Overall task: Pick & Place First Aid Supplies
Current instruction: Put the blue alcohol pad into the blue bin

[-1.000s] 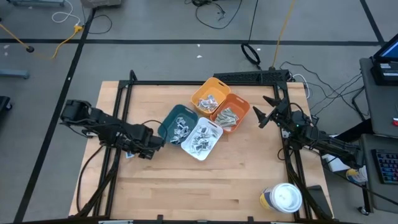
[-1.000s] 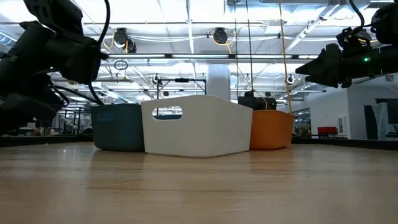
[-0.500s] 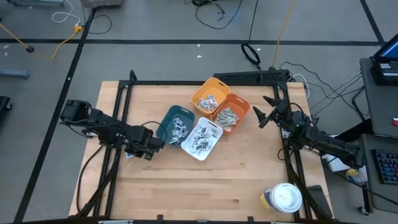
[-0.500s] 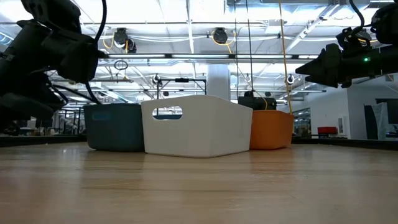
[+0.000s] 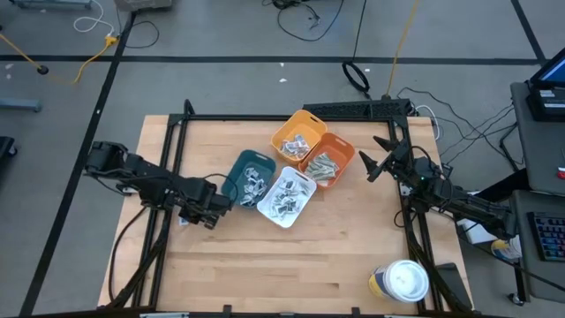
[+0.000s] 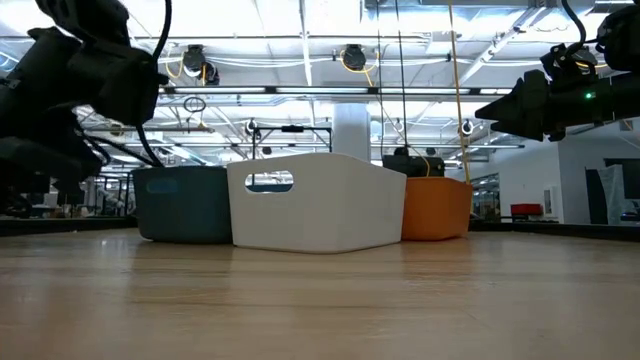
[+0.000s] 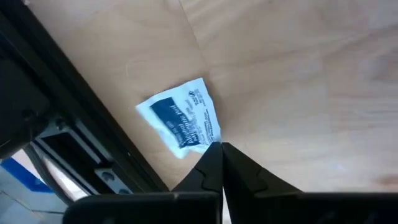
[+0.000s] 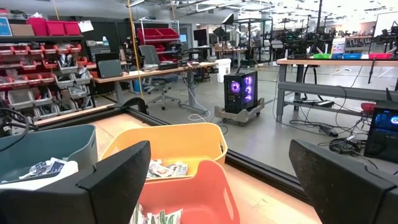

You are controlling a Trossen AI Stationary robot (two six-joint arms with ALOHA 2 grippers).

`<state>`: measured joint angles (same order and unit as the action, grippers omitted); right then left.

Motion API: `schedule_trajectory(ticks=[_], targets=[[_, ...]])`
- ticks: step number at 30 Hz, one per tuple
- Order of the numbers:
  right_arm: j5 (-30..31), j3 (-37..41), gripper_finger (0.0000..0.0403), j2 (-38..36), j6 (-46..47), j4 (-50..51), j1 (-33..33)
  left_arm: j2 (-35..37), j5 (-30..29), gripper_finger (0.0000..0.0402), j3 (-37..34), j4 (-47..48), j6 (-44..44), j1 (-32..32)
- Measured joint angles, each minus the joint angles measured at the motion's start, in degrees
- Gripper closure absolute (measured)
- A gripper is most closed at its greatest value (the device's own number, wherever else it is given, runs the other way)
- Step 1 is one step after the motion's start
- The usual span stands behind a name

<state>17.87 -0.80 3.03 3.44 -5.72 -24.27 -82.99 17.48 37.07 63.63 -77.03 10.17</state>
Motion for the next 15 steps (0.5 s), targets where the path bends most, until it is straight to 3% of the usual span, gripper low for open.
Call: schedule_trajectory(ticks=[15], targets=[[0.02, -0.02, 0.0026, 0.0, -0.02, 0.0, -0.02, 6.5, -5.36, 0.0401, 13.58, 9.69, -2.53, -3.72]])
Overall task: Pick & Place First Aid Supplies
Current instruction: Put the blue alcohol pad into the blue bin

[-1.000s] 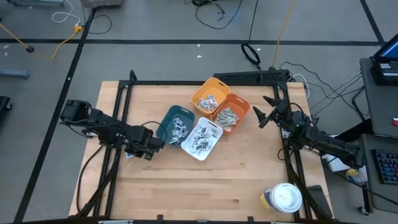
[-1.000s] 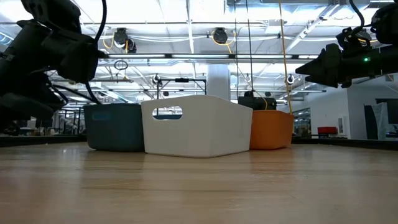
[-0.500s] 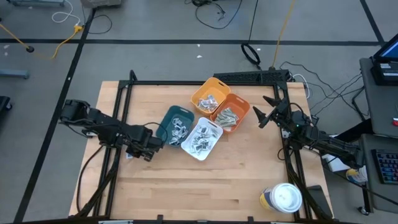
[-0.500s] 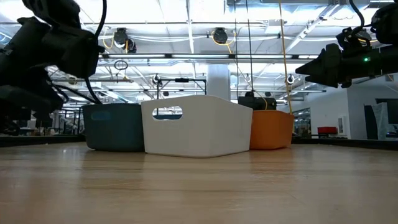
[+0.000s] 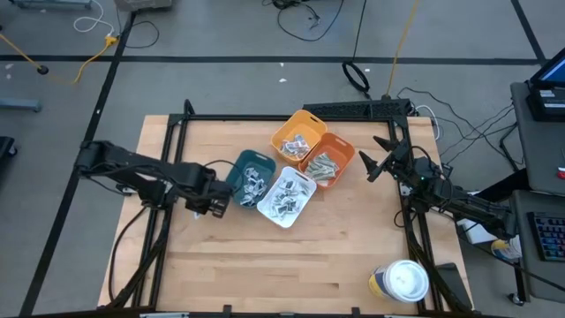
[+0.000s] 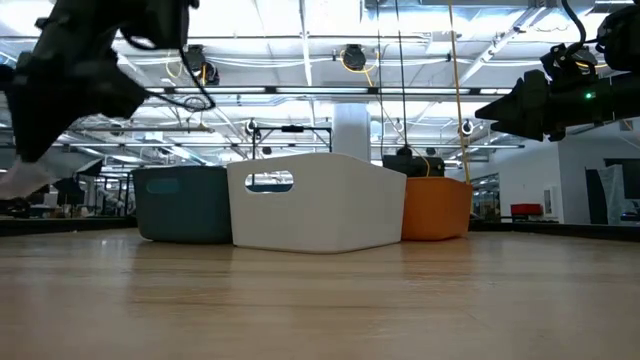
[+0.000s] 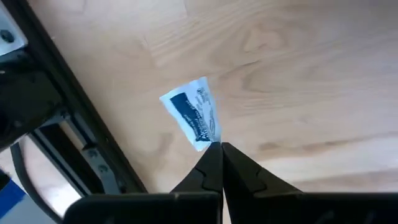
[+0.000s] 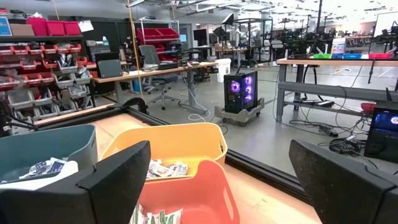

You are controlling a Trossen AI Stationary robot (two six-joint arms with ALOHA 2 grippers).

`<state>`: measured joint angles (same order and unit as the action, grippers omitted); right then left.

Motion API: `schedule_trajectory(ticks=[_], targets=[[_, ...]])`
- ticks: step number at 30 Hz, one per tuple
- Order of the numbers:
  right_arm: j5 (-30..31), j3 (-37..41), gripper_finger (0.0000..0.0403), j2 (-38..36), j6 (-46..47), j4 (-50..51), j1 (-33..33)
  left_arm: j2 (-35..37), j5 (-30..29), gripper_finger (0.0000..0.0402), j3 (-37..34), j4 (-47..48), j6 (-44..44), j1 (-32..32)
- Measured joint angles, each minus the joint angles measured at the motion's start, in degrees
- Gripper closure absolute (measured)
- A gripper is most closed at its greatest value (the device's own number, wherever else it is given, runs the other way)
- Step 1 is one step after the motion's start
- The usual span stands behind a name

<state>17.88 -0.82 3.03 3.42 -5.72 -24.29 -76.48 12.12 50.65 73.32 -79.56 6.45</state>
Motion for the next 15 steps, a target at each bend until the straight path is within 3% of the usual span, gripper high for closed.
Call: schedule_trajectory(ticks=[10, 15], targets=[[-0.02, 0.0, 0.0026, 0.01, 0.02, 0.0, 0.02, 3.98, -1.77, 0.0401, 9.44, 3.51, -1.61, -1.8], [-0.02, 0.0, 0.0026, 0.01, 0.0, 0.0, 0.0, 1.37, -4.1, 0.0401, 14.13, 3.54, 0.94, -6.03]])
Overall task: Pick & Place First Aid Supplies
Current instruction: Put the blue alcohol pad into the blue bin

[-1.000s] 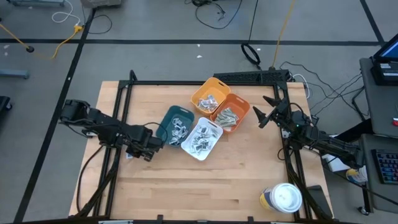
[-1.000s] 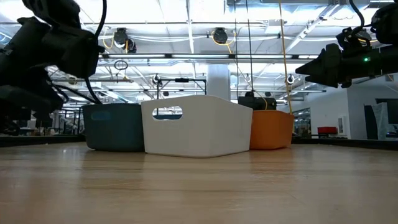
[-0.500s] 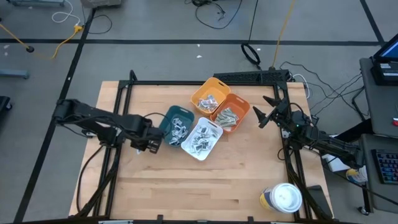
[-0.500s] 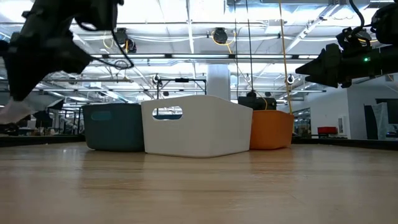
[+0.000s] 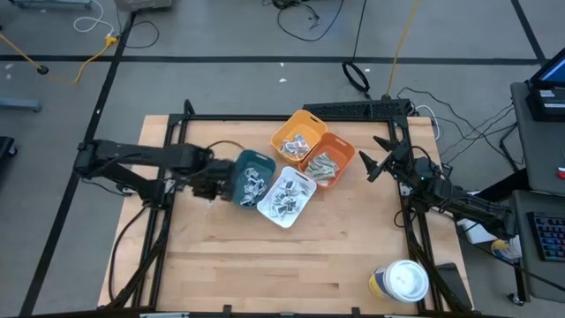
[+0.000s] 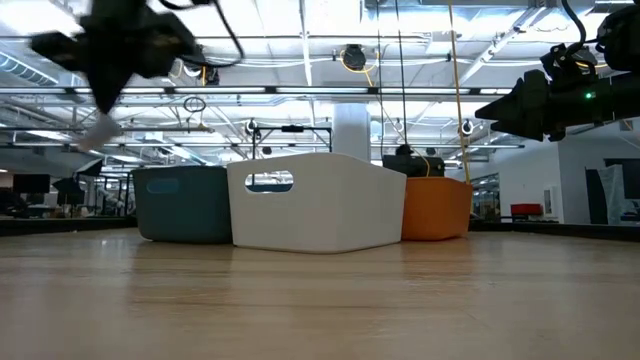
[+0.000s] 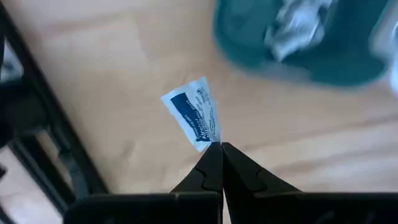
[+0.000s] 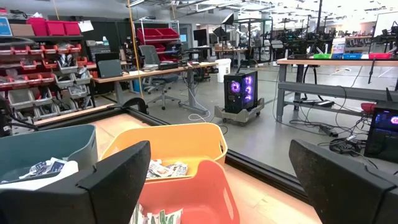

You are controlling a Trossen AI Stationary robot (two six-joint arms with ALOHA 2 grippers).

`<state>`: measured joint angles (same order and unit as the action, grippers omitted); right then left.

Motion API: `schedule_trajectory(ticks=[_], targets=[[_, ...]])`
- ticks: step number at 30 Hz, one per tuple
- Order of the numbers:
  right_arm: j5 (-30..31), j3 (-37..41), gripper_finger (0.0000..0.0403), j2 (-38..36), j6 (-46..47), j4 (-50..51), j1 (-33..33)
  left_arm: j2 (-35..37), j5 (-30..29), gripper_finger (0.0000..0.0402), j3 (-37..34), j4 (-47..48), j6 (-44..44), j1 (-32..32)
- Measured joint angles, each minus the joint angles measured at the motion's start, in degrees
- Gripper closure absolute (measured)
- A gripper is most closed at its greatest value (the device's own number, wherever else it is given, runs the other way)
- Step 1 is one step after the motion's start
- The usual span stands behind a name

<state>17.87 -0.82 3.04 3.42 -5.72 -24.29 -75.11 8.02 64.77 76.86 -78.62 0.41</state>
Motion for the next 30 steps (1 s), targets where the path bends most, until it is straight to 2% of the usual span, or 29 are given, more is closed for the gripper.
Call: schedule_trajectory(ticks=[8, 17, 21, 30], targets=[[0.0, 0.01, 0.0026, 0.01, 0.01, 0.0, 0.02, -9.42, -0.52, 0.0401, 9.03, 0.3, 12.22, -9.96], [0.0, 0.0, 0.0025, 0.0, 0.0, 0.0, 0.02, -18.8, -0.03, 0.0401, 22.16, 3.4, 20.93, -16.61], [0.0, 0.0, 0.0025, -0.01, 0.0, 0.0, 0.0, -21.53, -0.7, 0.0402, 27.03, 5.43, 22.53, -18.2], [0.0, 0.0, 0.0025, -0.01, 0.0, 0.0, 0.02, -27.14, -3.9, 0.0402, 27.25, 2.36, 22.61, -16.36]])
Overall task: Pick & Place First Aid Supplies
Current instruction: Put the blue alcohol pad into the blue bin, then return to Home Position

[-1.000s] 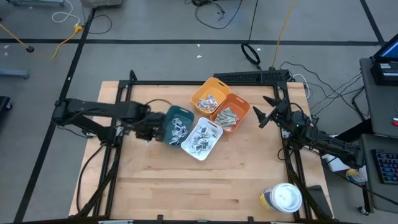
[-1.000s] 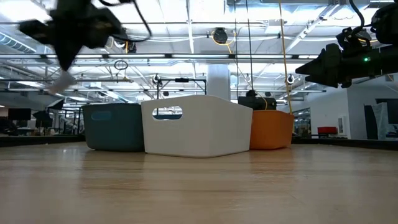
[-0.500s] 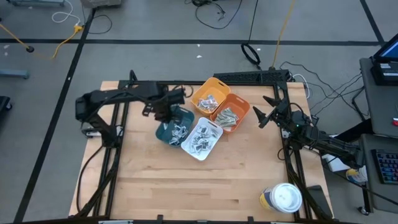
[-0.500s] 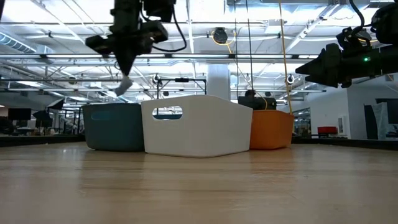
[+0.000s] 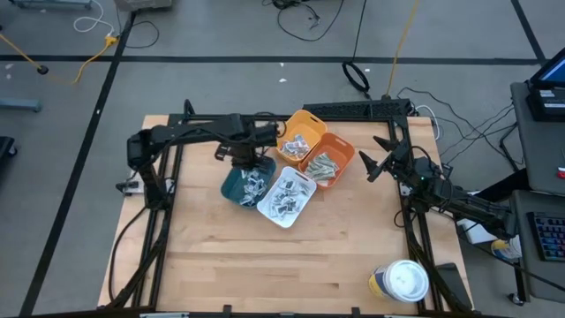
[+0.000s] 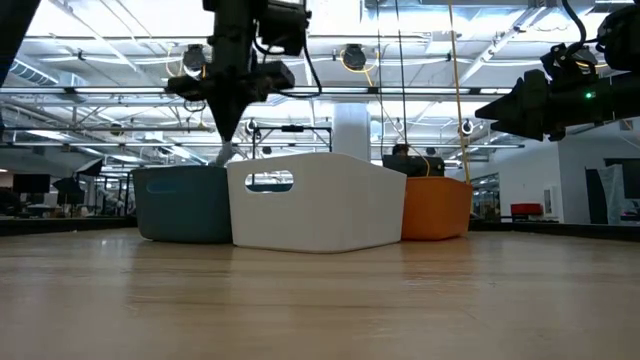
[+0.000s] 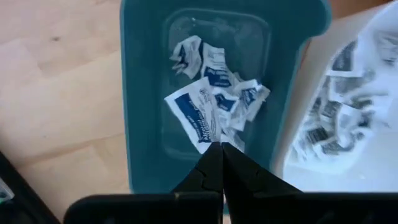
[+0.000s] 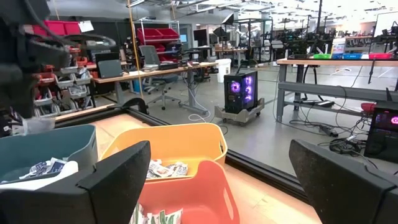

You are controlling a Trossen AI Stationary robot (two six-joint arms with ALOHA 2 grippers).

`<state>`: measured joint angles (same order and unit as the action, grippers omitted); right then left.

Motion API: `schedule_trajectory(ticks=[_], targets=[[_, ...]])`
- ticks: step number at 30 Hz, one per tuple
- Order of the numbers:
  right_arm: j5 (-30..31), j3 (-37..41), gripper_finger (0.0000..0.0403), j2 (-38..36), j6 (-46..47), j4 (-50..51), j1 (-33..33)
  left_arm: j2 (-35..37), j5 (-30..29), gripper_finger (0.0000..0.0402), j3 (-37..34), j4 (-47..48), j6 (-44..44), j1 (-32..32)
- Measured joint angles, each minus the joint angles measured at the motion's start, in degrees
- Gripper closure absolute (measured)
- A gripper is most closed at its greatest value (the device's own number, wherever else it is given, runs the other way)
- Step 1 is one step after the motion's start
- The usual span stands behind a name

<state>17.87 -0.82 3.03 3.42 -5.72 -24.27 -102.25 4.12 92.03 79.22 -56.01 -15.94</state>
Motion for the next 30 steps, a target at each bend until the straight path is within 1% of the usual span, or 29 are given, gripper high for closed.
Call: schedule_trajectory(ticks=[4, 12, 19, 21, 23, 27, 30], targets=[[0.0, 0.0, 0.0025, 0.0, 0.0, 0.0, -0.01, -3.2, -1.67, 0.0402, 0.0, -0.98, 0.01, 0.95], [0.0, 0.0, 0.0025, 0.0, 0.0, 0.0, -0.02, -9.16, -2.29, 0.0401, -0.09, -2.86, 0.42, 1.9], [0.0, 0.0, 0.0025, 0.0, 0.02, 0.0, 0.0, -9.82, -2.97, 0.0398, -0.09, -6.14, 1.09, 1.94], [0.0, 0.0, 0.0025, 0.0, 0.0, 0.0, -0.02, -9.78, -2.97, 0.0379, -0.09, -5.97, 1.5, 1.94], [0.0, 0.0, 0.0025, 0.01, 0.01, 0.0, 0.0, -9.8, -2.96, 0.0346, -0.09, -5.92, 2.01, 1.94], [0.0, 0.01, 0.0025, 0.01, 0.0, 0.0, -0.01, -9.41, -3.07, 0.0257, -0.09, -6.05, 2.5, 1.79], [0.0, 0.01, 0.0025, 0.01, 0.01, 0.0, 0.0, -8.11, -2.47, 0.0183, -0.28, -6.35, 5.59, 1.73]])
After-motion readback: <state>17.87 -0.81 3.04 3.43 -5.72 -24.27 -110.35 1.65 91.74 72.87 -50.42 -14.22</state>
